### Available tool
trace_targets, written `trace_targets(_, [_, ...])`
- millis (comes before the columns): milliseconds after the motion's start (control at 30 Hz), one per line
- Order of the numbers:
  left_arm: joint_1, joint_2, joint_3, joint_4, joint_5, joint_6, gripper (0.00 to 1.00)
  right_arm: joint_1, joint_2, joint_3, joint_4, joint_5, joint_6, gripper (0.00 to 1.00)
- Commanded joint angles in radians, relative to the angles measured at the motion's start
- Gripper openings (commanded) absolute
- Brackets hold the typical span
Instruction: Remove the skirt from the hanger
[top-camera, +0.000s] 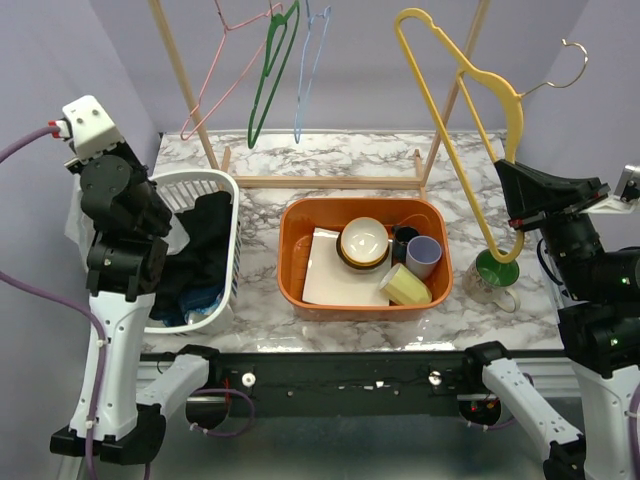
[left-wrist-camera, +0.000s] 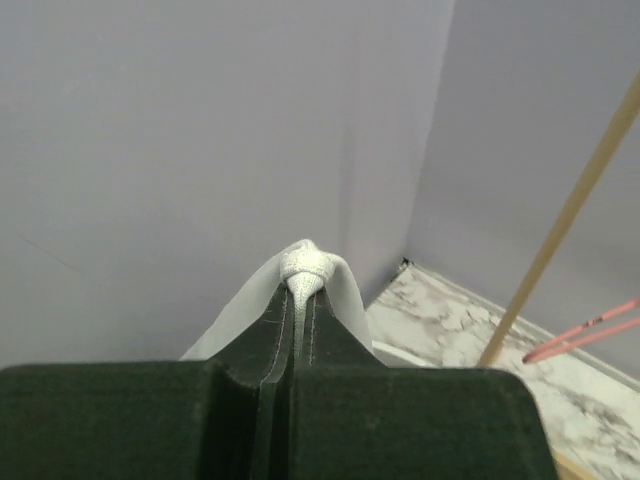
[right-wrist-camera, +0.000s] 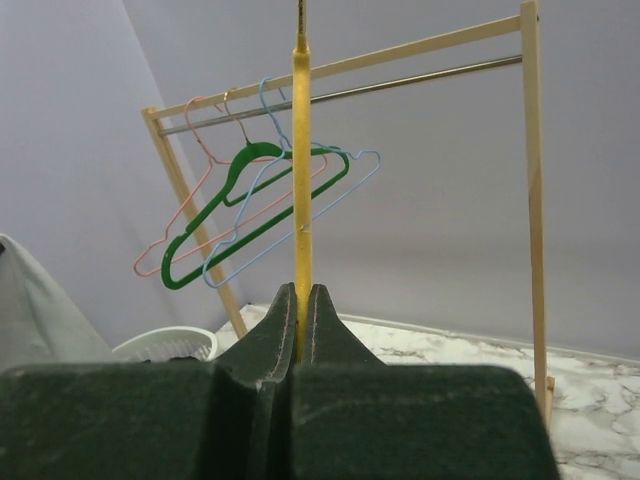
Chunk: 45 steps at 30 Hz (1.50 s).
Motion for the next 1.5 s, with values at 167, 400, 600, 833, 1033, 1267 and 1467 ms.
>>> trace_targets(167, [0.054,-0.059,-0.353,-0.221,0.225,-0.530,0.00,-0.005,-0.016,-0.022,-0.005,-0.021,0.000,0.01])
trace_targets(400, [0.154,-0.047,-0.514,-0.263,0.387,-0.798,0.27,-0.004,0.001,-0.028,-0.075,0.028,0.000,0.01])
trace_targets(600, [0.217,-0.010,-0.559,-0.296,0.423,-0.887,0.34,-0.004,0.073,0.019,-0.158,0.023,-0.008,0.01])
trace_targets(833, [0.257,0.019,-0.606,-0.286,0.498,-0.947,0.55,-0.005,0.164,0.076,-0.209,0.043,-0.012,0.01])
trace_targets(1033, [0.266,0.016,-0.610,-0.278,0.521,-0.934,0.76,-0.004,0.245,0.127,-0.198,0.057,-0.024,0.01])
trace_targets(1267, [0.266,-0.043,-0.432,-0.326,0.532,-0.930,0.99,0.004,0.391,0.233,-0.230,0.100,-0.057,0.01])
trace_targets(1467, [0.267,-0.048,-0.327,-0.382,0.596,-0.895,0.99,0.074,0.501,0.332,-0.226,0.215,-0.127,0.01])
